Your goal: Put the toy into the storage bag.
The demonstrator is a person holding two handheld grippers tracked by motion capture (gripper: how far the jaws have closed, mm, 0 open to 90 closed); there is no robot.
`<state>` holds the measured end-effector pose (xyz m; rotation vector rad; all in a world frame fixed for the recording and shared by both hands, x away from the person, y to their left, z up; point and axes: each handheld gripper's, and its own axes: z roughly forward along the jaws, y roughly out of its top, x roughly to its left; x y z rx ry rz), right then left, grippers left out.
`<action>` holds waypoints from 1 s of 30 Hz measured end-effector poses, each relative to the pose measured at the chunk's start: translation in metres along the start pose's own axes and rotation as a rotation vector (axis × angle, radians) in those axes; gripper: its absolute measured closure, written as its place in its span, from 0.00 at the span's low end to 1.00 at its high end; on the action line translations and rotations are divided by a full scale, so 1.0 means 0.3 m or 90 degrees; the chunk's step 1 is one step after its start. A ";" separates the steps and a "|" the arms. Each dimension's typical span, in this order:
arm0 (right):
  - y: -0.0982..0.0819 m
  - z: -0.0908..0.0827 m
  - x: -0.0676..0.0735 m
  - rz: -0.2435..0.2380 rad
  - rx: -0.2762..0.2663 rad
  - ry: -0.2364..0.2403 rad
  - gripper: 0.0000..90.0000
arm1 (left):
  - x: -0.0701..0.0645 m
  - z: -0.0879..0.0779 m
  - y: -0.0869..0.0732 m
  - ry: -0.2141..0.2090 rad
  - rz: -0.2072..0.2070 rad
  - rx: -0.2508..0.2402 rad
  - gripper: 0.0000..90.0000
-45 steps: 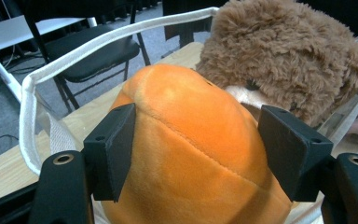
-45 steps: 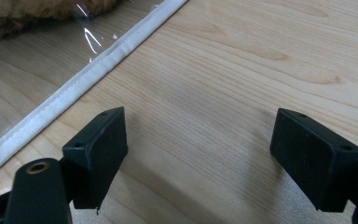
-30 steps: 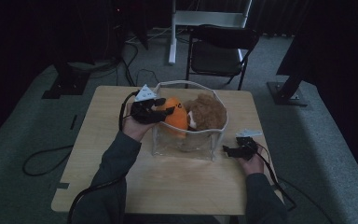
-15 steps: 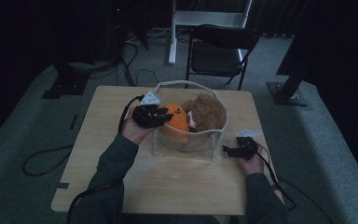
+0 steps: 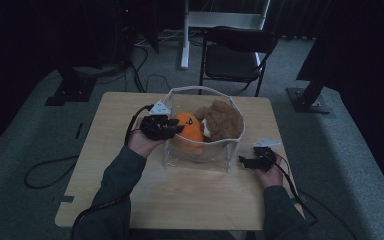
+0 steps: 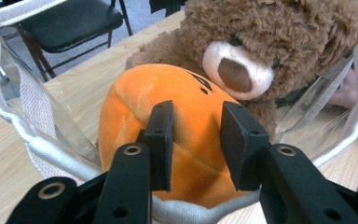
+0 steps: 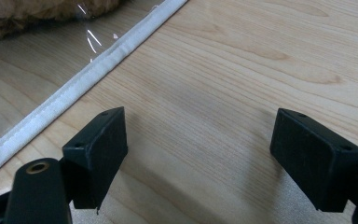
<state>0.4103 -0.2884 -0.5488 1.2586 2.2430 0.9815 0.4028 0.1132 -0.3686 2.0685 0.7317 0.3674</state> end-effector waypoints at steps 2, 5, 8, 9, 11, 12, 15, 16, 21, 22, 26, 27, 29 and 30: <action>0.000 0.000 0.000 0.000 0.000 0.000 0.20 | 0.004 -0.006 0.001 -0.001 -0.002 -0.004 0.69; 0.000 0.000 0.000 0.000 0.000 0.000 0.20 | 0.008 -0.020 0.002 -0.001 -0.004 -0.018 0.66; 0.000 0.000 0.000 0.000 0.000 0.000 0.20 | 0.013 -0.037 0.002 0.002 -0.006 -0.034 0.64; 0.000 0.000 0.000 0.000 0.000 0.000 0.20 | 0.014 -0.042 0.002 0.004 -0.007 -0.038 0.64; 0.000 0.000 0.000 0.000 0.000 0.000 0.20 | 0.021 -0.056 0.001 0.010 -0.012 -0.049 0.62; 0.000 0.000 0.000 0.000 0.000 0.000 0.20 | 0.023 -0.060 0.000 0.014 -0.015 -0.053 0.62; 0.000 0.000 0.000 0.000 0.000 0.000 0.20 | 0.038 -0.082 -0.004 0.028 -0.026 -0.067 0.60; 0.000 0.000 0.000 0.000 0.000 0.000 0.20 | 0.043 -0.089 -0.007 0.030 -0.029 -0.071 0.60; 0.000 0.000 0.000 0.000 0.000 0.000 0.20 | 0.073 -0.127 -0.028 0.055 -0.048 -0.089 0.59; 0.000 0.000 0.000 0.000 0.000 0.000 0.20 | 0.073 -0.127 -0.028 0.055 -0.048 -0.089 0.59; 0.000 0.000 0.000 0.000 0.000 0.000 0.20 | 0.106 -0.156 -0.065 0.080 -0.068 -0.101 0.58; 0.000 0.000 0.001 0.000 0.000 0.000 0.20 | 0.112 -0.160 -0.075 0.086 -0.072 -0.103 0.58; 0.000 0.000 0.001 0.001 0.000 0.000 0.20 | 0.125 -0.165 -0.097 0.096 -0.084 -0.107 0.58; 0.000 0.000 0.001 0.000 0.000 -0.001 0.20 | 0.132 -0.165 -0.112 0.104 -0.090 -0.105 0.58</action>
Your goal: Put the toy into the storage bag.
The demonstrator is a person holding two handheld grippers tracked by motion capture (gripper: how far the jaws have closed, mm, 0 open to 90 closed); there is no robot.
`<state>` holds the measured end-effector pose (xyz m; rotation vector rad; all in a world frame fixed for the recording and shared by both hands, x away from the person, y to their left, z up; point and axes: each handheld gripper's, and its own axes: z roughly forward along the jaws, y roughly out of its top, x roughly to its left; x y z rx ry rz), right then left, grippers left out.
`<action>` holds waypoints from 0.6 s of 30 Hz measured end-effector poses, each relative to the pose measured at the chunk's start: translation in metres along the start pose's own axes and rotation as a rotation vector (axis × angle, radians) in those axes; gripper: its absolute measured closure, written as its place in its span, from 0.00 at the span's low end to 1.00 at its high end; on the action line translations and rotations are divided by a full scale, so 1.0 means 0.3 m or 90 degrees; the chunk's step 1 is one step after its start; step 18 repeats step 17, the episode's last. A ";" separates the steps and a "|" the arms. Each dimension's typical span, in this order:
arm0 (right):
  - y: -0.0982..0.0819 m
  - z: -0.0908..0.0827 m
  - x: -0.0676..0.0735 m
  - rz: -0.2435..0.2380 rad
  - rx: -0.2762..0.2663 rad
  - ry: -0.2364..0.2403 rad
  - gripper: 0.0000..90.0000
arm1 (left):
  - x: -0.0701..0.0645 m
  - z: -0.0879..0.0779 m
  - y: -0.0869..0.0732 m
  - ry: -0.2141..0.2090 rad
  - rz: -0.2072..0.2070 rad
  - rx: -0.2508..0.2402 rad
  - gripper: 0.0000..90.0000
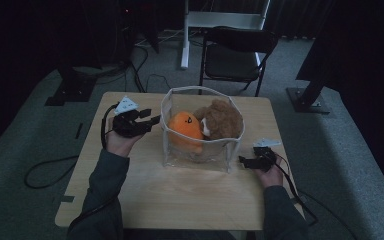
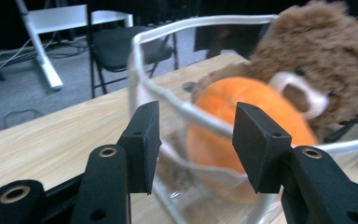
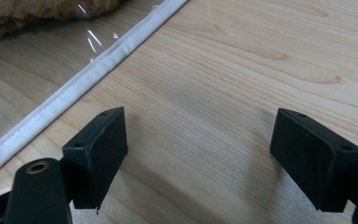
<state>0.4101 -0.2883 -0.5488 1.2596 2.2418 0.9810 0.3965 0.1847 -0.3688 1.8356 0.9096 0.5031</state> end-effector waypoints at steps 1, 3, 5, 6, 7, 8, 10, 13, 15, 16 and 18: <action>0.000 0.000 0.000 0.000 0.000 0.001 0.20 | 0.006 -0.001 -0.008 0.003 -0.003 0.001 0.58; 0.000 0.000 0.000 0.000 0.000 0.001 0.20 | 0.018 0.001 -0.034 0.009 -0.015 0.002 0.58; 0.000 0.000 0.000 0.000 0.000 0.001 0.20 | 0.030 0.005 -0.063 0.013 -0.025 0.008 0.58; 0.000 0.000 0.000 0.000 0.000 0.001 0.20 | 0.033 0.007 -0.073 0.016 -0.028 0.010 0.58; 0.000 0.000 0.000 0.000 -0.001 0.001 0.20 | 0.035 0.010 -0.085 0.019 -0.031 0.012 0.58; 0.000 0.000 0.000 0.000 -0.001 0.001 0.20 | 0.038 0.012 -0.099 0.023 -0.033 0.014 0.58; 0.000 0.000 0.000 0.001 0.001 0.001 0.20 | 0.043 0.017 -0.128 0.023 -0.042 0.015 0.58; 0.000 0.000 0.000 0.001 0.000 0.001 0.20 | 0.050 0.030 -0.180 0.024 -0.059 0.018 0.58; 0.000 0.000 0.000 0.001 0.000 0.001 0.20 | 0.054 0.040 -0.217 0.025 -0.069 0.024 0.58; 0.000 0.000 0.000 0.001 0.000 0.001 0.20 | 0.056 0.045 -0.231 0.025 -0.073 0.027 0.58; 0.000 0.000 0.000 0.001 0.000 0.001 0.20 | 0.056 0.045 -0.231 0.025 -0.073 0.027 0.58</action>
